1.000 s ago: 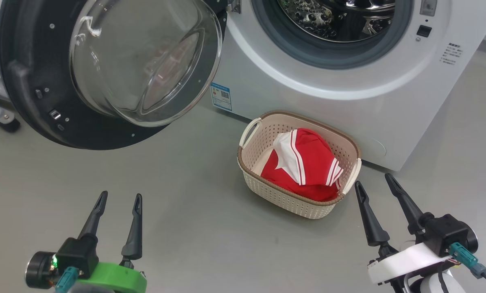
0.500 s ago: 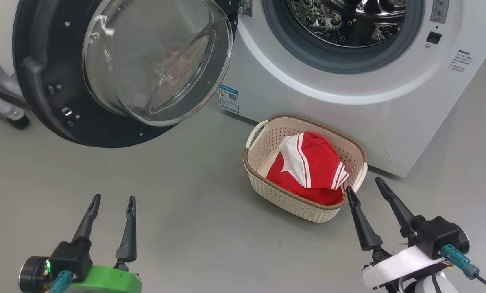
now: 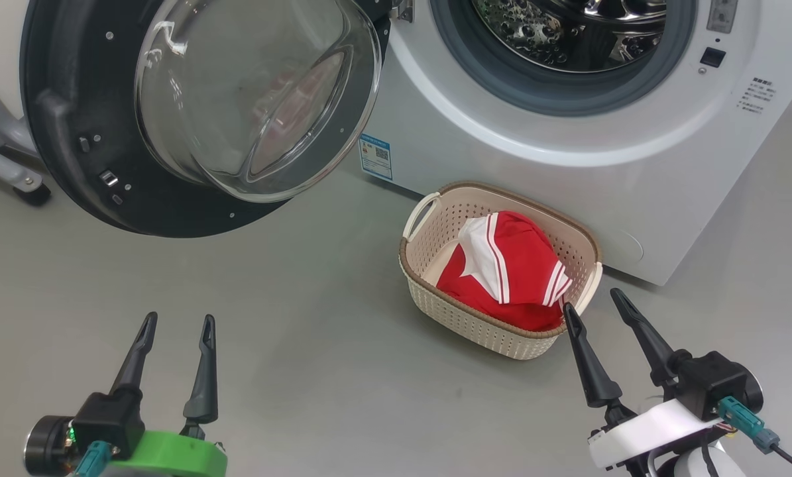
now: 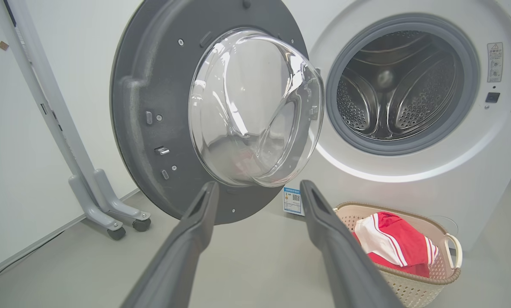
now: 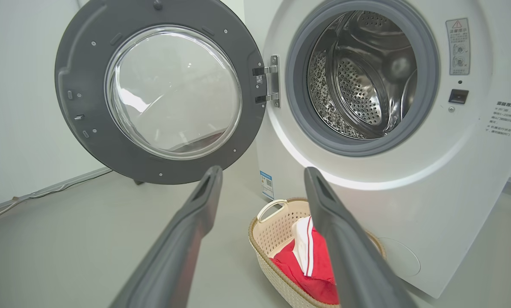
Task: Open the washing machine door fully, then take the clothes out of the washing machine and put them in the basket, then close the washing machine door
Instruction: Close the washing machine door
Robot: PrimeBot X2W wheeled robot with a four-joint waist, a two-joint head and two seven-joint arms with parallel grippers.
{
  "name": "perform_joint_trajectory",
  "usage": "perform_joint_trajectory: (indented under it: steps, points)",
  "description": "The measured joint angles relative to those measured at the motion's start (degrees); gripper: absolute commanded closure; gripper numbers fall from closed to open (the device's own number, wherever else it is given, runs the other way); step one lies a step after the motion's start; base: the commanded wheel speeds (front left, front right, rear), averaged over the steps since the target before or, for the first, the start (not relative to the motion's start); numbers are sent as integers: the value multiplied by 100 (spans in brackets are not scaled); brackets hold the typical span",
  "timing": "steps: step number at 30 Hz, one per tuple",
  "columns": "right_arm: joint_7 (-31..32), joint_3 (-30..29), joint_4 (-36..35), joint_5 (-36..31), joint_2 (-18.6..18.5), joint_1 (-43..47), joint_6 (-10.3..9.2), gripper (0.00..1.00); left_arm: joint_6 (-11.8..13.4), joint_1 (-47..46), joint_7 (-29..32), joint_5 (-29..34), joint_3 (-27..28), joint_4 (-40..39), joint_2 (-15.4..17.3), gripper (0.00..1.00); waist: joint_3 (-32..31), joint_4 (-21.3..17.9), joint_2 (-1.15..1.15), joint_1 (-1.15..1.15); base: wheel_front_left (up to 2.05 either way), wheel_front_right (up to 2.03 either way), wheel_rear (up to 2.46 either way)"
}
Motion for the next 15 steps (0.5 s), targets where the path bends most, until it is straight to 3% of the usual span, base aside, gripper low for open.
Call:
perform_joint_trajectory:
  steps: [15]
  points:
    - [0, 51, 55, 16, -29, -69, 0, 0, 1, 46, 1, -25, 34, -38, 0, 0, 26, 12, 0, 0, 0, 0, 0]
